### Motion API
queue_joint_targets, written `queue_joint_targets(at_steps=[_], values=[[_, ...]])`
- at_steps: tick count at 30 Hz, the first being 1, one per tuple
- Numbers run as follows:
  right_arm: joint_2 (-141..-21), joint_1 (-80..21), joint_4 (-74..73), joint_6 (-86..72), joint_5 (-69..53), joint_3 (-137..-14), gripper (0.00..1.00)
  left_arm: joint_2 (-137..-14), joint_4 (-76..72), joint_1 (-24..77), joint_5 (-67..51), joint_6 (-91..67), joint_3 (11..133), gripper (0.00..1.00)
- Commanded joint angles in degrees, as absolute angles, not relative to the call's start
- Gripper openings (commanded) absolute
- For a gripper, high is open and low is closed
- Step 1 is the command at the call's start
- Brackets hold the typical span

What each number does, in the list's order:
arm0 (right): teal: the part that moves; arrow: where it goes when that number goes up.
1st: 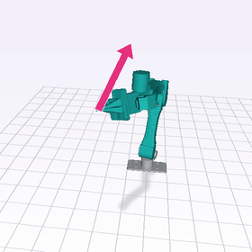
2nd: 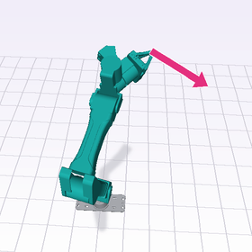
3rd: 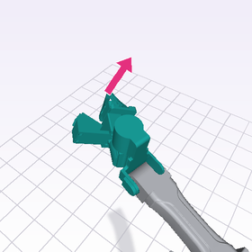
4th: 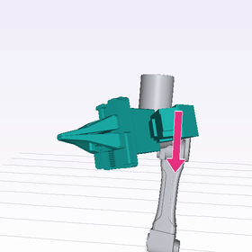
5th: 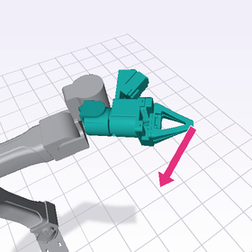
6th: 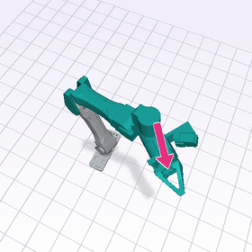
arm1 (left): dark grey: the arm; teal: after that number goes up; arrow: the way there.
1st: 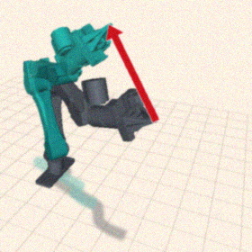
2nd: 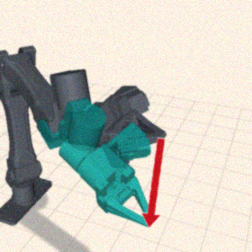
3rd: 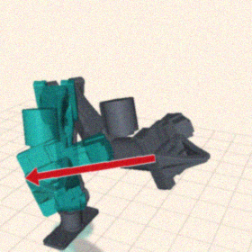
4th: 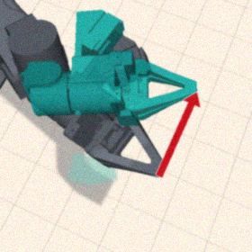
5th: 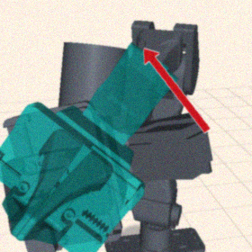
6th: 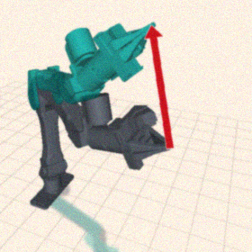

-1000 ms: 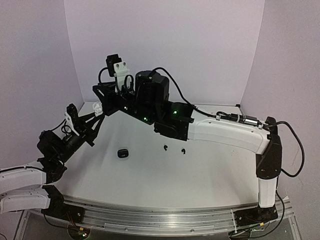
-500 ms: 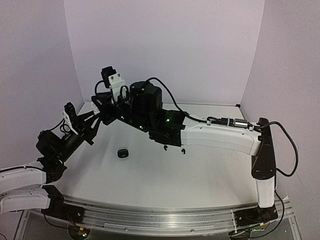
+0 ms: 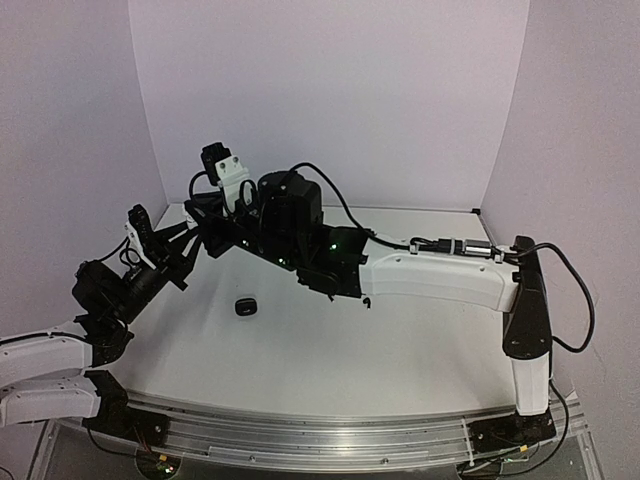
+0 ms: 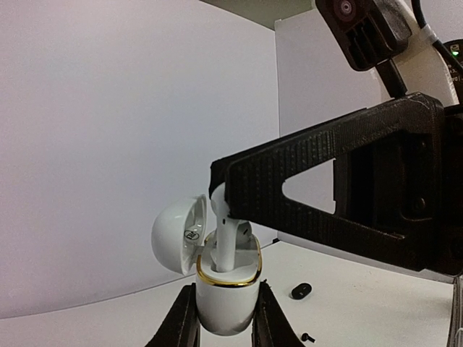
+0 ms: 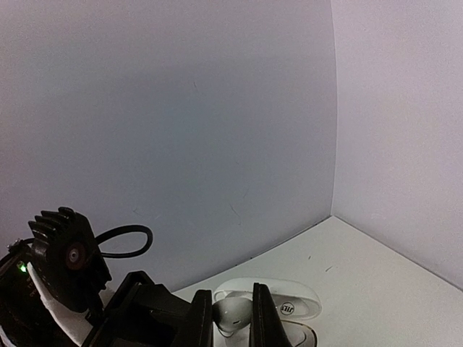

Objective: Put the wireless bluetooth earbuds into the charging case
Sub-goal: Insert the left earbud into the left side groove of the charging case.

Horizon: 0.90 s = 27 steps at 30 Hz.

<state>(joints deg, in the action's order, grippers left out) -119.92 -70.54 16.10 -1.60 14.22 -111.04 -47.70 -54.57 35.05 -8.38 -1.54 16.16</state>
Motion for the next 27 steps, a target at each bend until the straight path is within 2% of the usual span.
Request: queue_joint_targets(at_steps=[1,17,19,24,27], values=[[-120.7,-70.7,18.6,-0.5,14.7,-110.7,0.0,-47.8,-58.1,35.0,-8.2,-2.2,19.2,0.0],[-119.8,-70.7,18.8,1.6,13.6,-106.5,0.0,-47.4,-58.2,35.0,-7.0,-2.8,19.3,0.0],[-119.7,-70.7,18.8,1.7,13.9,-106.4,0.04,-47.4,-58.0,35.0,-7.3,-2.7,19.3,0.0],[-119.3,-70.7,18.7,1.8,14.5,-106.6,0.24,-47.4,-57.7,35.0,-8.0,-2.7,19.2,0.0],[-119.0,-70.7,18.8,2.1,14.9,-107.1,0.28,-47.2,-56.9,35.0,-8.5,-3.0,19.1,0.0]])
